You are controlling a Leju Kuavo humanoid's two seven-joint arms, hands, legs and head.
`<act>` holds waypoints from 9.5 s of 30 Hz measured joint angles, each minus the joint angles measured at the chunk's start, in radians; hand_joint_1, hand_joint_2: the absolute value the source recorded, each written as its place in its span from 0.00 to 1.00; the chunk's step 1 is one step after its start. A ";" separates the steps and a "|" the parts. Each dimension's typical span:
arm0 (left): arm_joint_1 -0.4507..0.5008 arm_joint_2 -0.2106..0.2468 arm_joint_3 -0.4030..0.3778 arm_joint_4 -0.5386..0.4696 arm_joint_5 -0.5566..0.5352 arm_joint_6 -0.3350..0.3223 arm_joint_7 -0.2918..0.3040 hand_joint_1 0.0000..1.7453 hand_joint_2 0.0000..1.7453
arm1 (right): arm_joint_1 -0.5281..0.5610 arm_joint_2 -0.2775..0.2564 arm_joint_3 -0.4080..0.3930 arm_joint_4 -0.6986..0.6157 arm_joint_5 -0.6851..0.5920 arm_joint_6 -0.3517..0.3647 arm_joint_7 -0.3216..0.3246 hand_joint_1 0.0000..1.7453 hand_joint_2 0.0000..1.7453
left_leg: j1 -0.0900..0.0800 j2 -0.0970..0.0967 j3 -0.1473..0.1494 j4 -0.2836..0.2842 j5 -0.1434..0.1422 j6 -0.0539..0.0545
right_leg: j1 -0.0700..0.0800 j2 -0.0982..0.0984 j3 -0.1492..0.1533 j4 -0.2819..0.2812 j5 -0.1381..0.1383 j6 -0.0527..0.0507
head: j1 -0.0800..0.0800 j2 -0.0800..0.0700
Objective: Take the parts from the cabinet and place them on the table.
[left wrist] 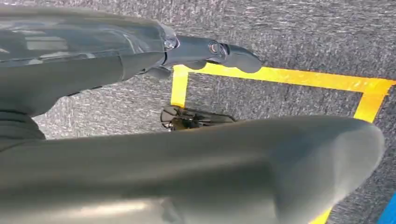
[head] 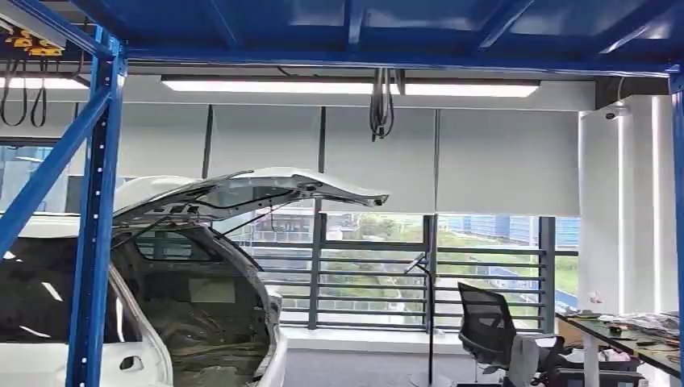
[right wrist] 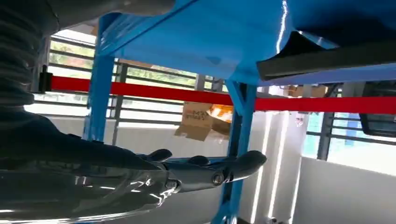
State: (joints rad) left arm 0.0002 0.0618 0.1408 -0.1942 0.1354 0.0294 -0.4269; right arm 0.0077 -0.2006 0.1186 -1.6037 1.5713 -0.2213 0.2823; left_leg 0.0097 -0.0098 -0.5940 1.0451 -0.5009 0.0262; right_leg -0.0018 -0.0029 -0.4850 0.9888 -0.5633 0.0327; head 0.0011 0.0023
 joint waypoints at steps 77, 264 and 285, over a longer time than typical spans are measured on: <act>-0.034 -0.034 0.000 0.000 -0.155 -0.020 -0.019 0.00 0.00 | -0.617 0.236 0.132 0.813 0.003 0.045 -0.079 0.00 1.00 | 0.000 0.000 0.003 0.000 0.001 -0.001 | 0.000 0.001 0.002 0.002 0.000 0.000 | 0.000 0.000; 0.003 0.049 0.584 -0.016 -0.503 -0.032 -0.085 0.00 1.00 | -0.406 0.244 0.667 -0.059 -1.983 0.709 -0.646 1.00 1.00 | 0.007 0.016 -0.138 0.264 -0.086 -0.055 | 0.021 -0.008 0.005 -0.043 0.043 -0.079 | 0.000 0.000; -0.009 0.048 0.626 -0.018 -0.544 -0.040 -0.078 0.00 1.00 | -0.409 0.230 0.644 -0.045 -1.947 0.716 -0.653 1.00 1.00 | 0.015 -0.032 0.020 -0.032 0.017 -0.029 | 0.011 0.062 -0.044 0.025 0.046 -0.038 | 0.000 0.000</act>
State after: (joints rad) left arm -0.0089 0.1102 0.7672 -0.2121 -0.4089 -0.0111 -0.5047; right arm -0.4017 0.0297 0.7629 -1.6487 -0.3761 0.4944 -0.3704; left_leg 0.0245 -0.0422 -0.5742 1.0132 -0.4836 -0.0032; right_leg 0.0089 0.0592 -0.5286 1.0136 -0.5175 -0.0050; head 0.0011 0.0023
